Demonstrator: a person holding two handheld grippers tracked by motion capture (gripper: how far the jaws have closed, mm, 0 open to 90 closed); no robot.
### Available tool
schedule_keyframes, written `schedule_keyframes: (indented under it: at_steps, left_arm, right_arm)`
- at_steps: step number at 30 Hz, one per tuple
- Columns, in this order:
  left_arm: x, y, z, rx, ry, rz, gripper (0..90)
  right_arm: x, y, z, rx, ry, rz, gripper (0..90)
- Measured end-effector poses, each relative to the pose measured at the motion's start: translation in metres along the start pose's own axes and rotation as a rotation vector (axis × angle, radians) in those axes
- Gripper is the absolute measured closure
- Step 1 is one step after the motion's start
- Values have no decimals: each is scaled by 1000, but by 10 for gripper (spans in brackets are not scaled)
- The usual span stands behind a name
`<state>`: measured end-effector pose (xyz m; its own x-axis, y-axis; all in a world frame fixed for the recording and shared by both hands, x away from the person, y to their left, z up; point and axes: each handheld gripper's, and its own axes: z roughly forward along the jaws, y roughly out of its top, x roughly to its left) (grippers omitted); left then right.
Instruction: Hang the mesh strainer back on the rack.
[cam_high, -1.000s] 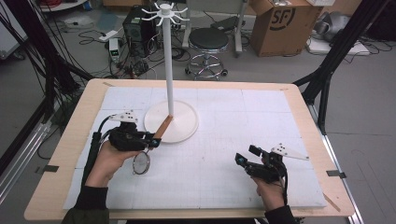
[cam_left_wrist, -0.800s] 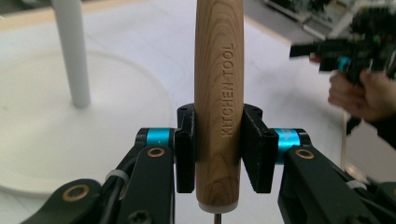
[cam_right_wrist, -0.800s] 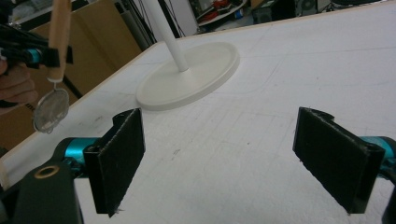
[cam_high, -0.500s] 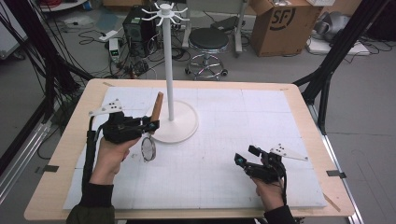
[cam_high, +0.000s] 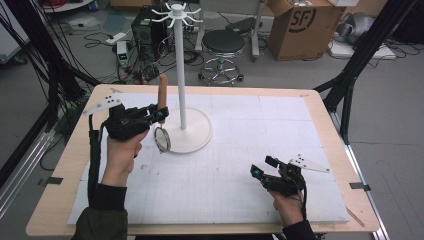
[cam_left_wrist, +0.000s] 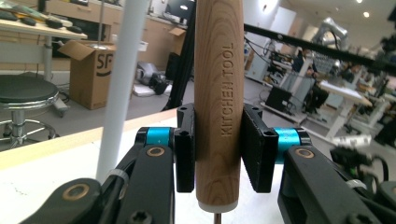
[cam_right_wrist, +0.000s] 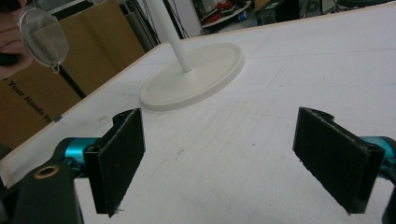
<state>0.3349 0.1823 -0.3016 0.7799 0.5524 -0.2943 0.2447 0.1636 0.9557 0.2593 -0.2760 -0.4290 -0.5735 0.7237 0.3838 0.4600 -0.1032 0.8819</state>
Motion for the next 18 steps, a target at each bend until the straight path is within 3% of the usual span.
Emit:
schedule_keyframes:
  at_steps: [6,9,14,18]
  left_arm:
    - [-6,22,5,-76,19,37,689]
    - [-10,29,8,-121,4,72,689]
    - [-13,40,13,-142,25,100,689]
    - [-10,49,15,-160,22,96,689]
  right_arm:
    - [0,-1,1,7,1,3,160]
    - [0,-1,0,8,0,6,160]
    - [-1,0,0,1,3,5,160]
    - [0,0,-1,1,6,11,160]
